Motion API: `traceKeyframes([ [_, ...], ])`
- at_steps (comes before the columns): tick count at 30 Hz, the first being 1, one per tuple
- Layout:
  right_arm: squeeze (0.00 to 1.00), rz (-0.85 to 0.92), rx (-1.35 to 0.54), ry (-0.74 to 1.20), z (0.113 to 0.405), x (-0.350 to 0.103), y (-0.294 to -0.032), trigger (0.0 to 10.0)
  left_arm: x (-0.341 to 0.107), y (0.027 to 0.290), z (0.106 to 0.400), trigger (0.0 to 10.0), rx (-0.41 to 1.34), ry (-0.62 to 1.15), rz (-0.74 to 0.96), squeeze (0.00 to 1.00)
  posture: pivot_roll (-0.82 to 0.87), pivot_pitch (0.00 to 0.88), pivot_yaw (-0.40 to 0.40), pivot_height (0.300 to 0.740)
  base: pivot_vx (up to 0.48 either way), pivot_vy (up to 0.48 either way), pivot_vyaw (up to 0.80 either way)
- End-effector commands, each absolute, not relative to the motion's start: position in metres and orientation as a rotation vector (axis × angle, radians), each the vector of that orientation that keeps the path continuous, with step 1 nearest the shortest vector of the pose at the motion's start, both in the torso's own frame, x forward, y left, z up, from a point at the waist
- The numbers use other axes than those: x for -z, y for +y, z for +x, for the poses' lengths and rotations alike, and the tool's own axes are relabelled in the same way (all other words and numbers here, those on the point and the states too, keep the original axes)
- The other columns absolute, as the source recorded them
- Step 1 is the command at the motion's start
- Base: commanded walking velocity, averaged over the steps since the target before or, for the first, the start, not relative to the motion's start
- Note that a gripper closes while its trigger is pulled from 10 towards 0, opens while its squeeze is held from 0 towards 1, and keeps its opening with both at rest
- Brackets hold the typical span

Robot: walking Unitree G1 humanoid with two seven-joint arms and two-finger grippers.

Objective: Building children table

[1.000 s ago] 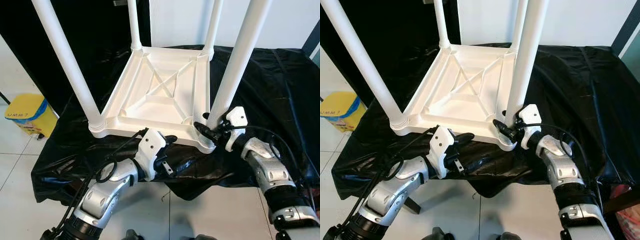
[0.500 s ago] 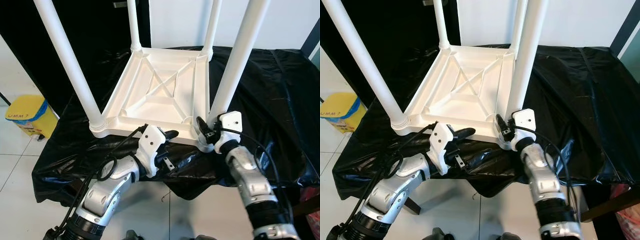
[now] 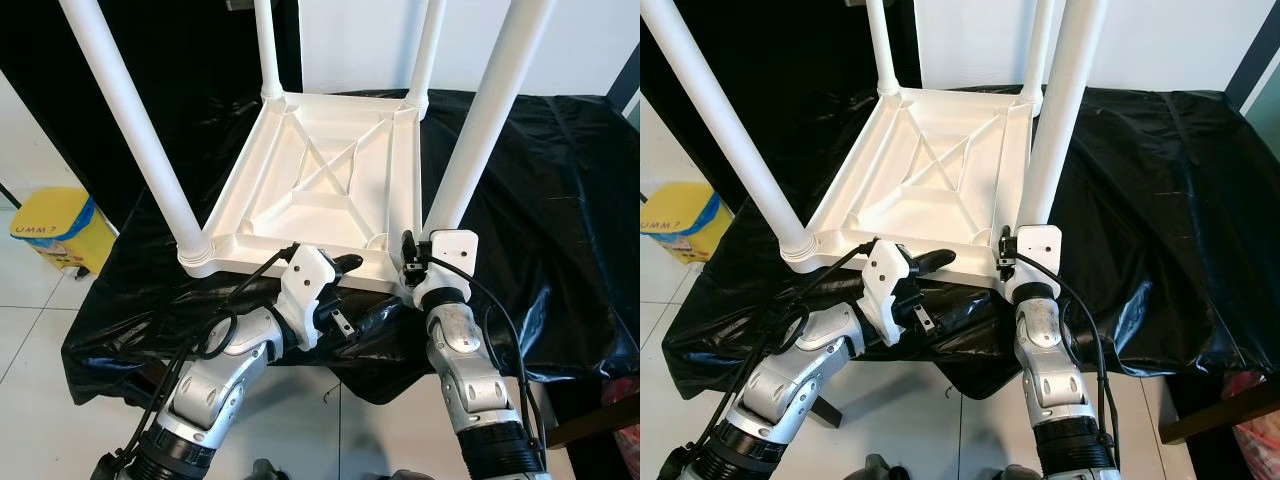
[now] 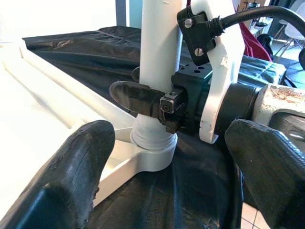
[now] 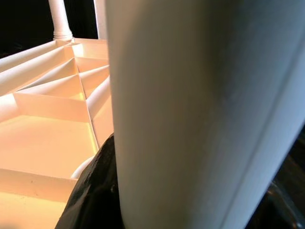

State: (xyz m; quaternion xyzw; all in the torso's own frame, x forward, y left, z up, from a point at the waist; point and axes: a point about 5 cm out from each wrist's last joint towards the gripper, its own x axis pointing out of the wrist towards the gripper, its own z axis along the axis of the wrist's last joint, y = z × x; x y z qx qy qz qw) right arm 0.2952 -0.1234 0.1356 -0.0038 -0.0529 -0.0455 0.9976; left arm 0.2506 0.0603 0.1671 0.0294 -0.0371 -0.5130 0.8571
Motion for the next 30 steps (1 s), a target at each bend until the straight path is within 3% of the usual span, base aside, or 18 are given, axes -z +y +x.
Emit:
traceKeyframes([
  [1, 0.00, -0.012, 0.160, -0.008, 0.290, -0.117, -0.133, 10.0, -0.164, 0.060, 0.251, 10.0, 1.101, -0.070, 0.060, 0.00, -0.14, 0.056, 0.019, 0.740, 0.000, 0.000, 0.00],
  [8, 0.00, 0.000, 0.150, -0.046, 0.290, -0.126, -0.130, 10.0, -0.165, 0.059, 0.251, 10.0, 1.100, -0.073, 0.058, 0.00, -0.13, 0.056, 0.018, 0.740, 0.000, 0.000, 0.00],
  [9, 0.34, 0.008, 0.141, -0.046, 0.290, -0.127, -0.129, 10.0, -0.165, 0.059, 0.251, 10.0, 1.099, -0.074, 0.058, 0.00, -0.14, 0.058, 0.018, 0.740, 0.000, 0.000, 0.00],
  [11, 0.34, 0.008, 0.141, -0.046, 0.290, -0.127, -0.129, 10.0, -0.165, 0.059, 0.251, 10.0, 1.099, -0.074, 0.058, 0.00, -0.14, 0.058, 0.018, 0.740, 0.000, 0.000, 0.00],
  [12, 1.00, 0.014, 0.118, -0.058, 0.290, -0.130, -0.127, 10.0, -0.165, 0.059, 0.251, 10.0, 1.099, -0.074, 0.058, 0.00, -0.14, 0.059, 0.018, 0.740, 0.000, 0.000, 0.00],
  [21, 1.00, 0.039, 0.048, -0.109, 0.284, -0.136, -0.126, 10.0, -0.166, 0.059, 0.250, 10.0, 1.096, -0.078, 0.049, 0.00, -0.13, 0.066, 0.017, 0.740, 0.000, 0.000, 0.00],
  [30, 1.00, 0.022, -0.186, -0.137, 0.273, -0.134, -0.149, 10.0, -0.166, 0.060, 0.249, 10.0, 1.095, -0.074, 0.048, 0.00, -0.14, 0.088, 0.027, 0.740, 0.000, 0.000, 0.00],
])
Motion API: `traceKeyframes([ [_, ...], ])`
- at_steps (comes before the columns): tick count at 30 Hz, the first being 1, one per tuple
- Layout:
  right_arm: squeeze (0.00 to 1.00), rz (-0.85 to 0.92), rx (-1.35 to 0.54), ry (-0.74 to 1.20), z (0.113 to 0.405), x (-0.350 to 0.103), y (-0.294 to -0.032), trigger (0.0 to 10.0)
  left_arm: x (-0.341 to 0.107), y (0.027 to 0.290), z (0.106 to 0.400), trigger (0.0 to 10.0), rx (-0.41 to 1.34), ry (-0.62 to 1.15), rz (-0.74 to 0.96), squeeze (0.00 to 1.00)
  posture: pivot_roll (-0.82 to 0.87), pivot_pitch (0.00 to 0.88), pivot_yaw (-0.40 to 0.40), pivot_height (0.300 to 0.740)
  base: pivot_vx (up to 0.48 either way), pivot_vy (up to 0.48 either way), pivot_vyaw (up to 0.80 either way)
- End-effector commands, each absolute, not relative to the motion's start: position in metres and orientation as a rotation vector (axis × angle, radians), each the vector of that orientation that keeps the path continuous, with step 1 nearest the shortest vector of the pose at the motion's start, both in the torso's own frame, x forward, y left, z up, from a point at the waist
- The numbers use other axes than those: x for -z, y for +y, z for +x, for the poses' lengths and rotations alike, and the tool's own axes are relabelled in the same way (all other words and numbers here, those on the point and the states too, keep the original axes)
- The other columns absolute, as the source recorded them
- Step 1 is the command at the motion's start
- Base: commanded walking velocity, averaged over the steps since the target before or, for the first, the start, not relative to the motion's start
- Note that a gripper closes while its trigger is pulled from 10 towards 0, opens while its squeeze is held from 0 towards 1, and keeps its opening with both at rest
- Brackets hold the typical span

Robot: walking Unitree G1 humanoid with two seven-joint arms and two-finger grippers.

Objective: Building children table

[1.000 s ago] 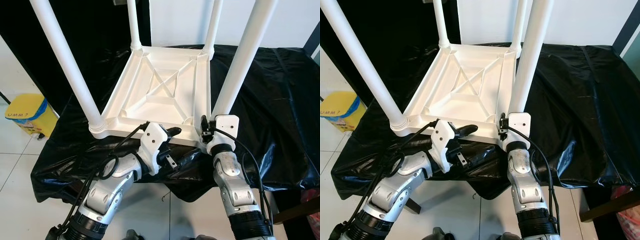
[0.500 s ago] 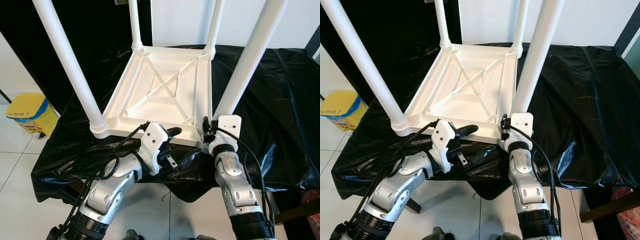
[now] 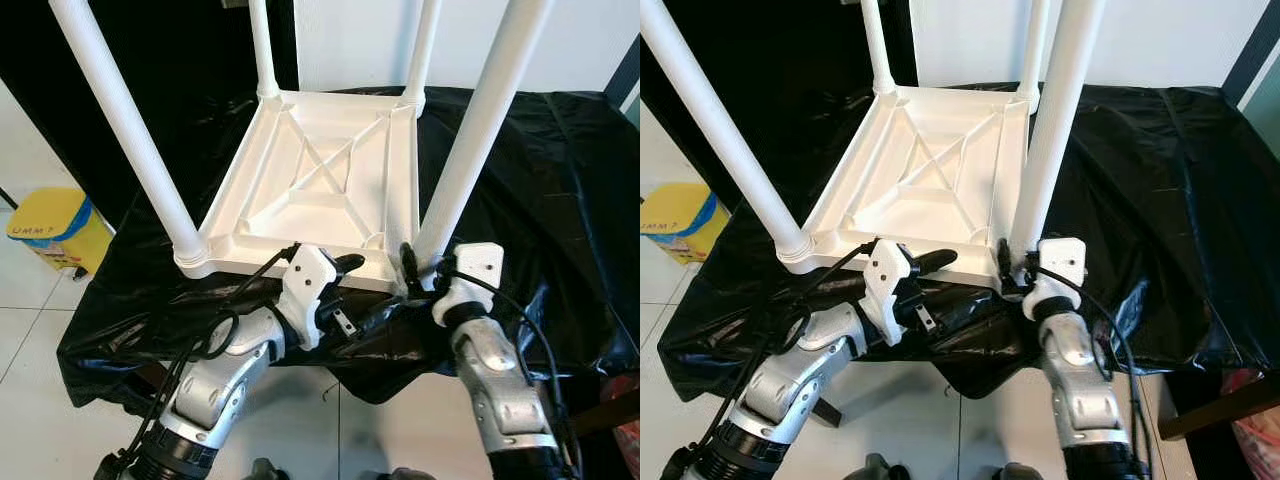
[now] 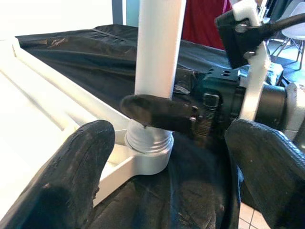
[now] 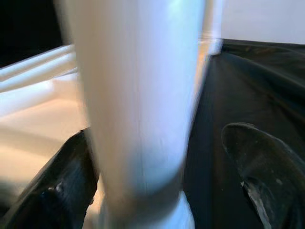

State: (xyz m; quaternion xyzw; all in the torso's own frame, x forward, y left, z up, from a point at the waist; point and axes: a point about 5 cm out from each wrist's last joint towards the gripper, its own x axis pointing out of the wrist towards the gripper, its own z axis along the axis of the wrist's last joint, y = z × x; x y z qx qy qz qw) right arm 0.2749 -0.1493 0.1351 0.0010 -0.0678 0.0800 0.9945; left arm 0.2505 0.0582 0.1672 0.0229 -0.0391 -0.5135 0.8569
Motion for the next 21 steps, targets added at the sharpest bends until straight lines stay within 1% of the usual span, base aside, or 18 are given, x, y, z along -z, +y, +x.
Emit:
traceKeyframes([
  [1, 1.00, 0.010, -0.244, -0.133, 0.274, -0.133, -0.154, 10.0, -0.166, 0.060, 0.249, 10.0, 1.097, -0.073, 0.049, 0.00, -0.15, 0.090, 0.031, 0.740, 0.000, 0.000, 0.00],
  [2, 0.00, -0.025, -0.299, -0.138, 0.276, -0.134, -0.158, 10.0, -0.165, 0.060, 0.249, 10.0, 1.101, -0.071, 0.050, 0.00, -0.15, 0.089, 0.033, 0.740, 0.000, 0.000, 0.00],
  [3, 0.00, -0.025, -0.299, -0.138, 0.276, -0.134, -0.158, 10.0, -0.165, 0.060, 0.249, 10.0, 1.101, -0.071, 0.050, 0.00, -0.15, 0.089, 0.033, 0.740, 0.000, 0.000, 0.00],
  [4, 0.00, -0.044, -0.358, -0.136, 0.280, -0.136, -0.161, 10.0, -0.165, 0.059, 0.249, 10.0, 1.111, -0.064, 0.051, 0.00, -0.15, 0.090, 0.037, 0.740, 0.000, 0.000, 0.00],
  [5, 0.00, -0.044, -0.358, -0.136, 0.280, -0.136, -0.161, 10.0, -0.165, 0.059, 0.249, 10.0, 1.111, -0.064, 0.051, 0.00, -0.15, 0.090, 0.037, 0.740, 0.000, 0.000, 0.00],
  [6, 0.00, -0.059, -0.396, -0.135, 0.284, -0.138, -0.163, 10.0, -0.164, 0.058, 0.248, 10.0, 1.122, -0.058, 0.054, 0.00, -0.15, 0.089, 0.038, 0.740, 0.000, 0.000, 0.00],
  [8, 0.00, -0.059, -0.396, -0.135, 0.284, -0.138, -0.163, 10.0, -0.164, 0.058, 0.248, 10.0, 1.122, -0.058, 0.054, 0.00, -0.15, 0.089, 0.038, 0.740, 0.000, 0.000, 0.00],
  [9, 0.00, -0.072, -0.439, -0.130, 0.290, -0.139, -0.163, 10.0, -0.162, 0.057, 0.247, 10.0, 1.137, -0.050, 0.061, 0.00, -0.15, 0.085, 0.038, 0.740, 0.000, 0.000, 0.00],
  [10, 0.00, -0.072, -0.439, -0.130, 0.290, -0.139, -0.163, 10.0, -0.162, 0.057, 0.247, 10.0, 1.137, -0.050, 0.061, 0.00, -0.15, 0.085, 0.038, 0.740, 0.000, 0.000, 0.00],
  [12, 0.00, -0.103, -0.513, -0.114, 0.305, -0.140, -0.158, 10.0, -0.160, 0.054, 0.246, 10.0, 1.153, -0.042, 0.070, 0.00, -0.14, 0.079, 0.036, 0.740, 0.000, 0.000, 0.00],
  [14, 0.00, -0.114, -0.545, -0.104, 0.310, -0.140, -0.155, 10.0, -0.161, 0.053, 0.245, 10.0, 1.155, -0.043, 0.072, 0.00, -0.13, 0.077, 0.033, 0.740, 0.000, 0.000, 0.00],
  [20, 0.00, -0.127, -0.600, -0.087, 0.316, -0.139, -0.152, 10.0, -0.162, 0.053, 0.245, 10.0, 1.150, -0.047, 0.071, 0.00, -0.12, 0.075, 0.026, 0.740, 0.000, 0.000, 0.00],
  [21, 0.00, -0.137, -0.610, -0.081, 0.317, -0.138, -0.154, 0.2, -0.161, 0.054, 0.245, 10.0, 1.145, -0.047, 0.074, 0.00, -0.11, 0.076, 0.025, 0.740, 0.000, 0.000, 0.00],
])
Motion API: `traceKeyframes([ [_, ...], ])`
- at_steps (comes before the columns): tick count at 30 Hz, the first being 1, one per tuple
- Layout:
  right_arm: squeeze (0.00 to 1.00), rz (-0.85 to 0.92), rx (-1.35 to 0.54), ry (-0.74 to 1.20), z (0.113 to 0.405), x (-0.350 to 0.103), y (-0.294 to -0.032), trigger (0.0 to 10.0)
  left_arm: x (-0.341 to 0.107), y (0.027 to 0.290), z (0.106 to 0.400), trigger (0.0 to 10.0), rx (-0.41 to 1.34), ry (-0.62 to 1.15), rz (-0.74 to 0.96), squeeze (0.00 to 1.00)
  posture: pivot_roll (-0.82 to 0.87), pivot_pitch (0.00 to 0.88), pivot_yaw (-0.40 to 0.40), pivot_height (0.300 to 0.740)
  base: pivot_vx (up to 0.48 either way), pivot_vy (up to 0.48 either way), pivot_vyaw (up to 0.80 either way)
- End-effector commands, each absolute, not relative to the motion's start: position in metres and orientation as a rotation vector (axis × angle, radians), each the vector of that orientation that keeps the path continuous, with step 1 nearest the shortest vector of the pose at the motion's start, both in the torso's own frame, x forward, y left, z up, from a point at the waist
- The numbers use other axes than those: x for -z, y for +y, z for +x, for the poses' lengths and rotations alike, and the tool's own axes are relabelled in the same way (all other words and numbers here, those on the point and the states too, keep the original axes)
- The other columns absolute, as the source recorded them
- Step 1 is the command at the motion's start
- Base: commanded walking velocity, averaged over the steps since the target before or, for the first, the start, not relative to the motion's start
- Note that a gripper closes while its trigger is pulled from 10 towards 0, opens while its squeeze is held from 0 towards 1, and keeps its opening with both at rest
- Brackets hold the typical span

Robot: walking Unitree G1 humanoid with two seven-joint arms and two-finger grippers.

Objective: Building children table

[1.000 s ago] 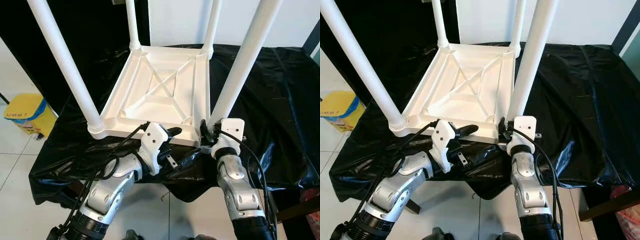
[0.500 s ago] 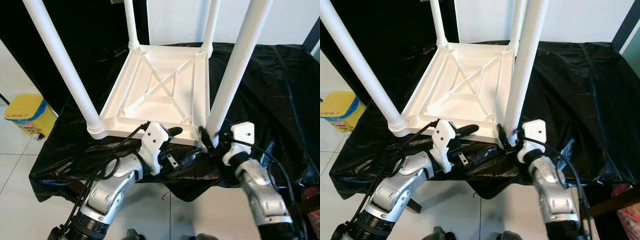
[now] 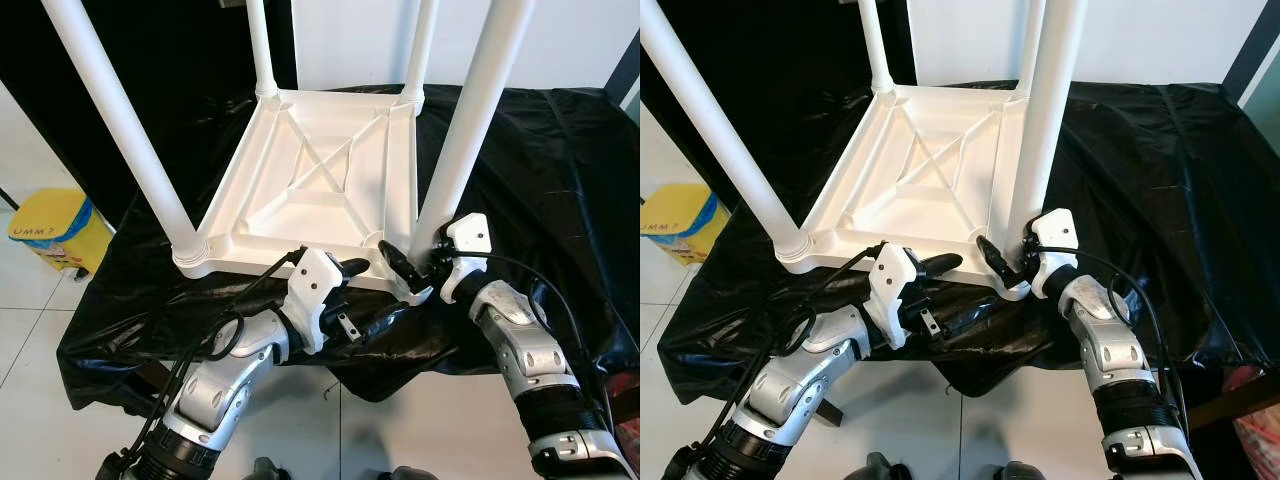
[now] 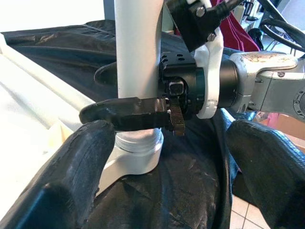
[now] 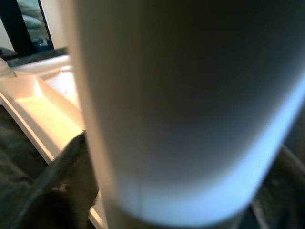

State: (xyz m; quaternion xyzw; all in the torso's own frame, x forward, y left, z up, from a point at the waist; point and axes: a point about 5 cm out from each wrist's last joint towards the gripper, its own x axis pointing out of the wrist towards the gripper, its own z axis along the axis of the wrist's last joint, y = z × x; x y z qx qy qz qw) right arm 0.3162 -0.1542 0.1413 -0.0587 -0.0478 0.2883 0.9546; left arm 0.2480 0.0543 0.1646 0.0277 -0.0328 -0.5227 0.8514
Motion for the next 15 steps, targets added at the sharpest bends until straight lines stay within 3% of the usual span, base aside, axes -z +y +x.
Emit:
traceKeyframes([
  [1, 0.00, -0.137, -0.610, -0.081, 0.317, -0.138, -0.154, 0.2, -0.161, 0.054, 0.245, 10.0, 1.145, -0.047, 0.074, 0.00, -0.11, 0.076, 0.025, 0.740, 0.000, 0.000, 0.00],
  [11, 0.00, -0.135, -0.626, -0.060, 0.316, -0.128, -0.162, 0.0, -0.165, 0.060, 0.245, 10.0, 1.114, -0.052, 0.086, 0.00, -0.07, 0.087, 0.012, 0.740, 0.000, 0.000, 0.00],
  [12, 0.00, -0.129, -0.609, -0.058, 0.315, -0.126, -0.162, 10.0, -0.164, 0.059, 0.244, 10.0, 1.112, -0.051, 0.084, 0.00, -0.07, 0.087, 0.007, 0.740, 0.000, 0.000, 0.00],
  [15, 0.00, -0.116, -0.577, -0.058, 0.313, -0.125, -0.162, 10.0, -0.163, 0.058, 0.242, 10.0, 1.110, -0.051, 0.080, 0.00, -0.07, 0.091, 0.005, 0.740, 0.000, 0.000, 0.00],
])
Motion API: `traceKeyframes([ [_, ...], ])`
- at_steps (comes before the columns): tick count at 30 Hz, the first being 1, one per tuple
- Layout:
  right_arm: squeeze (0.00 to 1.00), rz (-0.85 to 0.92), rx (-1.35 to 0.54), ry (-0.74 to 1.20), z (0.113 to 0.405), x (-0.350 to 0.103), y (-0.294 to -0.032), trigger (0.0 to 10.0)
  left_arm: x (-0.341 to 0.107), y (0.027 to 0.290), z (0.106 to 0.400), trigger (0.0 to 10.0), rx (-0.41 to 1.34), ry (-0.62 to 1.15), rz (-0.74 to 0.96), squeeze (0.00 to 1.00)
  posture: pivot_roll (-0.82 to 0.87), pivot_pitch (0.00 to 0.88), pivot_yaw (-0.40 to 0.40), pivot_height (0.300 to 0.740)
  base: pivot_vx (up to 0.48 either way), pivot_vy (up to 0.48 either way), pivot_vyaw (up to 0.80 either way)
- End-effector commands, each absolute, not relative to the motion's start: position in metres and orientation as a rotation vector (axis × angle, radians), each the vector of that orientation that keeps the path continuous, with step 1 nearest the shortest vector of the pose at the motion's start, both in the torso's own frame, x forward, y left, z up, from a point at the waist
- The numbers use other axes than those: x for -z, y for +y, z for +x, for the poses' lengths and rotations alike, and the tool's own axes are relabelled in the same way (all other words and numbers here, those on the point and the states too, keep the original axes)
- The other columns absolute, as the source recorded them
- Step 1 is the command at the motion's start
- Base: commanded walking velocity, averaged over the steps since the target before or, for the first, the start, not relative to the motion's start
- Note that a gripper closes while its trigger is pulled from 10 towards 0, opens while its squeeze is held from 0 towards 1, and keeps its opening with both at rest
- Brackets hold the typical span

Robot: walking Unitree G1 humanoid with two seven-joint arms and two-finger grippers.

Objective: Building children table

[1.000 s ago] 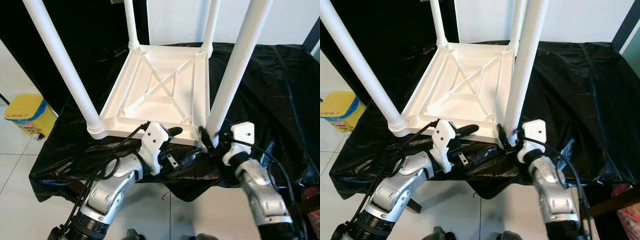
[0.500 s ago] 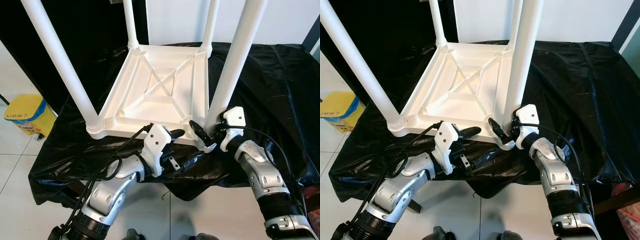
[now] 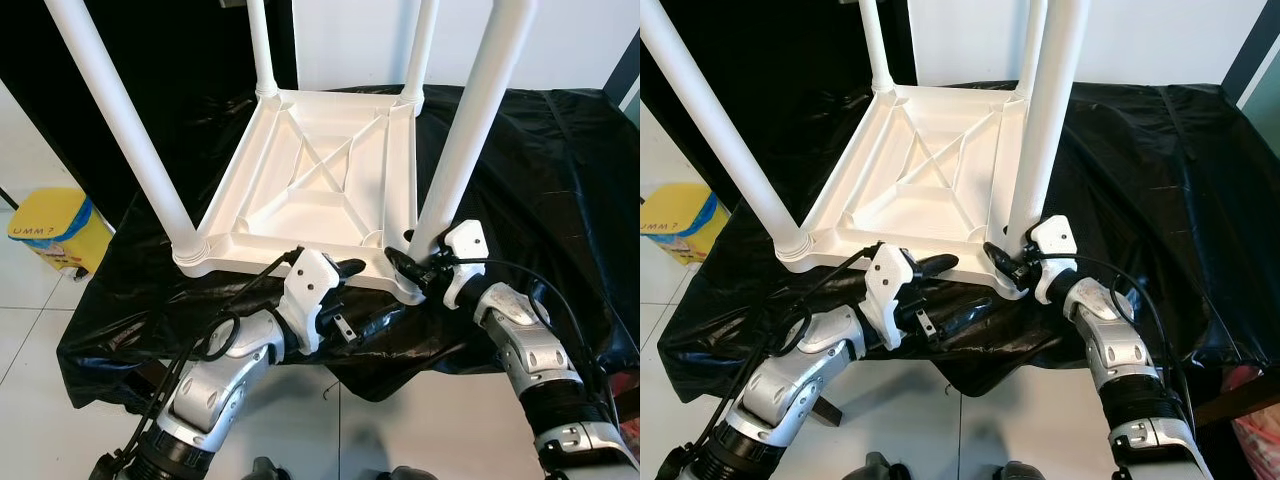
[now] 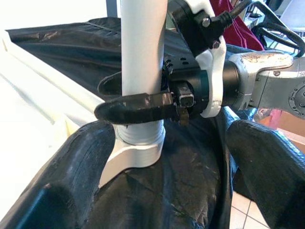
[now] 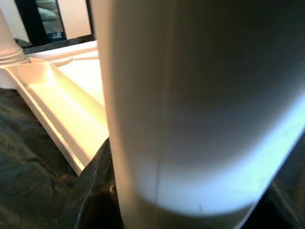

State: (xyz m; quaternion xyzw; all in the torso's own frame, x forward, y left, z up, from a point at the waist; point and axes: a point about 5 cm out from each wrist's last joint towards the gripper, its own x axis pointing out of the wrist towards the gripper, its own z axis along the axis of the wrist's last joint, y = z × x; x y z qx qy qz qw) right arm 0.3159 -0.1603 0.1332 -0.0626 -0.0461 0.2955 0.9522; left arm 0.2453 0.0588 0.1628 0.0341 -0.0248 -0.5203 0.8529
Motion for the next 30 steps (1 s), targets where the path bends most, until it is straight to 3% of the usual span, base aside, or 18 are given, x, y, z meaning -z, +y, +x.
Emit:
traceKeyframes([
  [1, 0.00, -0.115, -0.554, -0.059, 0.312, -0.124, -0.162, 10.0, -0.163, 0.057, 0.241, 10.0, 1.107, -0.052, 0.075, 0.00, -0.08, 0.093, 0.002, 0.740, 0.000, 0.000, 0.00],
  [16, 0.00, -0.115, -0.326, -0.051, 0.306, -0.120, -0.168, 10.0, -0.163, 0.055, 0.244, 10.0, 1.088, -0.073, 0.084, 0.00, -0.10, 0.084, 0.004, 0.740, 0.000, 0.000, 0.00],
  [22, 0.00, -0.081, -0.143, -0.047, 0.293, -0.117, -0.170, 10.0, -0.157, 0.052, 0.253, 10.0, 1.030, -0.052, 0.146, 0.00, -0.12, 0.086, 0.010, 0.740, 0.000, 0.000, 0.00],
  [30, 0.00, -0.034, 0.023, -0.048, 0.281, -0.117, -0.165, 10.0, -0.156, 0.051, 0.255, 10.0, 0.980, -0.038, 0.088, 0.00, -0.14, 0.098, 0.008, 0.740, 0.000, 0.000, 0.00],
])
